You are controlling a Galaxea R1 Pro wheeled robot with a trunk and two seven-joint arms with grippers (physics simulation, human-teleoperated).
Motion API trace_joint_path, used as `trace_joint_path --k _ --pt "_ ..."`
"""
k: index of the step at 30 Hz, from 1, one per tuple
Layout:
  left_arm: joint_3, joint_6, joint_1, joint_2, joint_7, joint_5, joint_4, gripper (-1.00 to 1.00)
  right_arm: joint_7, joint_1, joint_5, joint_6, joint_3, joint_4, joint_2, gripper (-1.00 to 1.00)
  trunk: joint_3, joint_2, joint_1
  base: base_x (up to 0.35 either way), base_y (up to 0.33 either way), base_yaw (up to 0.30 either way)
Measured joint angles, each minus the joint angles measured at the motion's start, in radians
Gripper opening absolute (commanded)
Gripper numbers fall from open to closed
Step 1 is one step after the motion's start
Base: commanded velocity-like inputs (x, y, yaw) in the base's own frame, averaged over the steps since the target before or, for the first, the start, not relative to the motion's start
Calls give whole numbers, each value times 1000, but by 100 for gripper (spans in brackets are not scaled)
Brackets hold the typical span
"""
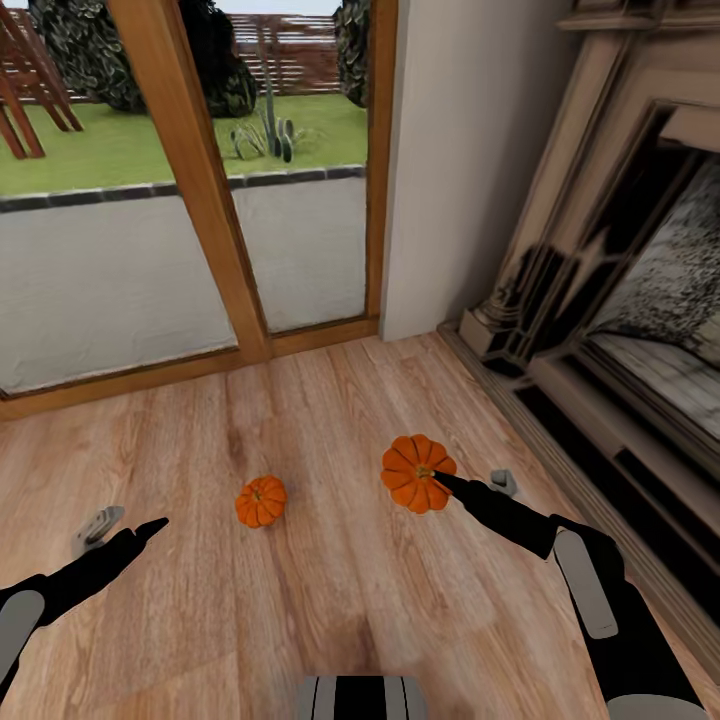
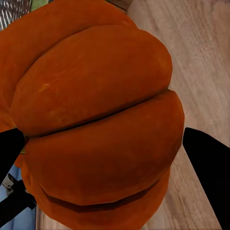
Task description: Place each of the two pumpkins and all three candles from the living room inside a cabinet in the living room (use any cabinet), then make sure every cabinet is closed, and position the cauldron so it is next to a table in the living room.
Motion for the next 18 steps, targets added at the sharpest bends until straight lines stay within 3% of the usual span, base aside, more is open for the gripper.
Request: trace_joint_path --k 11,14,15,18 --pt "19 28 0 0 0 12 7 100 -7 0 -6 1 13 0 0 -100 0 0 0 188 5 0" --pt "20 55 0 3 -1 104 49 100 -5 0 -5 1 13 0 0 -100 0 0 0 261 0 0" --pt "19 59 0 4 -1 153 67 100 -5 0 -4 1 13 0 0 -100 0 0 0 317 0 0" --pt "19 62 0 5 0 203 83 100 -4 0 -3 1 13 0 0 -100 0 0 0 335 0 0"
